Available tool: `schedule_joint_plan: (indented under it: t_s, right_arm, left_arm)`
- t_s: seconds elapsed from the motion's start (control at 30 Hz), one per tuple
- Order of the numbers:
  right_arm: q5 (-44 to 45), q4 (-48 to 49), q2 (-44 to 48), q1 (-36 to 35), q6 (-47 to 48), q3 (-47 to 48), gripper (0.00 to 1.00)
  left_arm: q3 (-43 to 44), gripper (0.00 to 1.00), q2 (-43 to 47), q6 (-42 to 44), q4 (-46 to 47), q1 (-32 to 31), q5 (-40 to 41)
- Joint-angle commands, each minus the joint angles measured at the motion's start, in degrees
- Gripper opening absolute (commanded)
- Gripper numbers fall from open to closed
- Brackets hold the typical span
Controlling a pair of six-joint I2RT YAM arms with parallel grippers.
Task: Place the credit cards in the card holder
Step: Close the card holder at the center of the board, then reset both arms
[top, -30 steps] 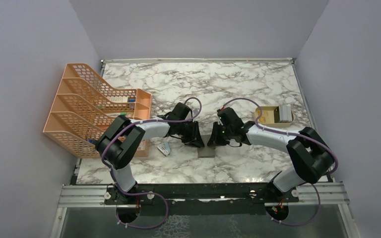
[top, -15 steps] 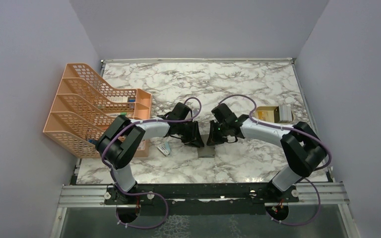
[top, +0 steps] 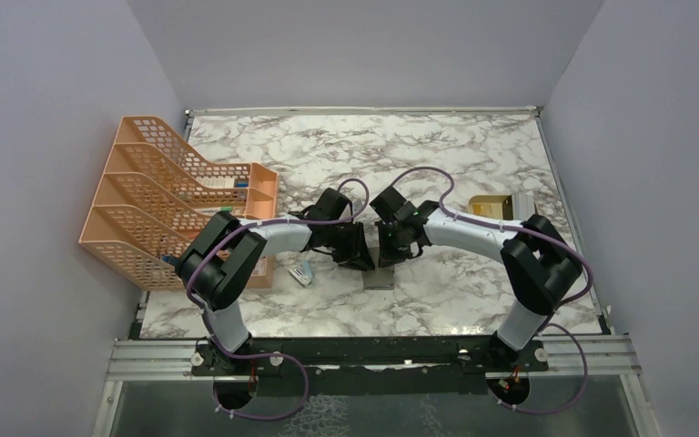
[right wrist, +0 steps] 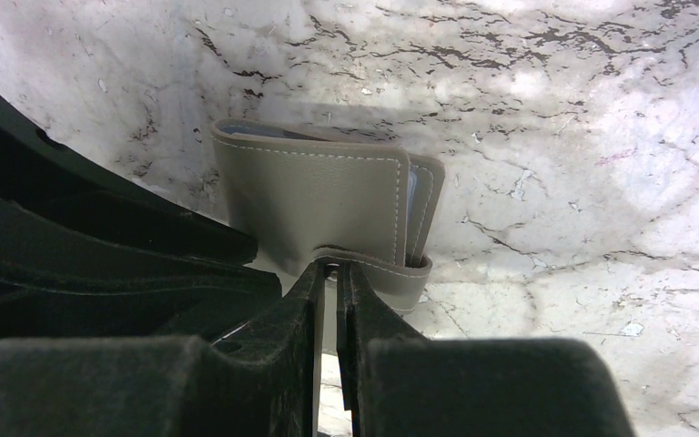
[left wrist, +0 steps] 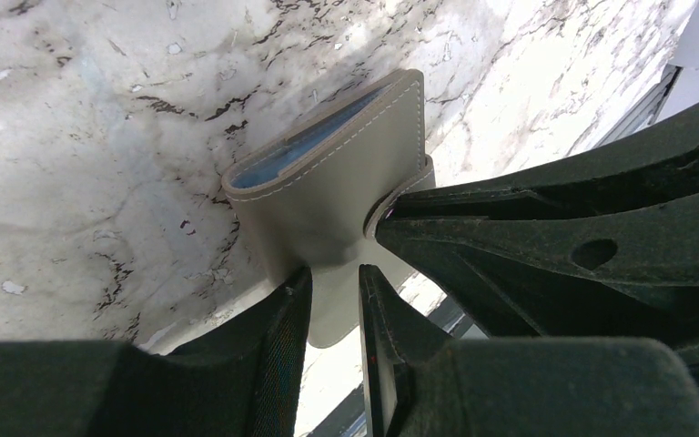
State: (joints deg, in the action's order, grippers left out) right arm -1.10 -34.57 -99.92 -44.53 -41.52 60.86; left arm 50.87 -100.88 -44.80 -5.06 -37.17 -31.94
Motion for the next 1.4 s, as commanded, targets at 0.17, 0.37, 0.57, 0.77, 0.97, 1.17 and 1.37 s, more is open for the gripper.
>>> schedule_joint_plan:
  t_s: [0.17,0.37,0.57,0.77,0.97,1.17,1.37]
  right_arm:
    - [4.7,1.5,1.7,-1.2,0.5,-6.1,0.13]
    - [1.7,5.7,11.4,-1.2,0.1,-9.1,0.22]
    - [3.4,6.8,22.2,-1.2,-0.6,-11.4,0.34]
    - [8.1,4.8,34.4,-1.2,0.3,-10.1,0.53]
    - [13.7,3.0,45.7,-1.2,1.3,-7.3,0.91]
    - [17.4,1.1,52.2,-1.2,2.6,-4.9,0.93]
    - [16.8,3.7,57.1,-1.2,1.8,-7.8,0.94]
  left_arm:
    - [-1.0,0.32,2.2,-0.1,0.4,-0.2,8.5]
    - [-0.5,0.37,8.5,0.2,0.0,0.3,11.6]
    - [1.0,0.43,16.8,4.6,-3.9,0.7,17.5]
    - [4.3,0.68,27.5,10.6,-10.9,1.1,25.2]
    - [9.5,0.99,37.6,14.7,-18.0,1.1,29.0]
    - [12.0,0.99,45.5,15.0,-21.0,1.1,30.2]
    - [7.9,0.99,51.3,12.9,-20.2,1.1,29.7]
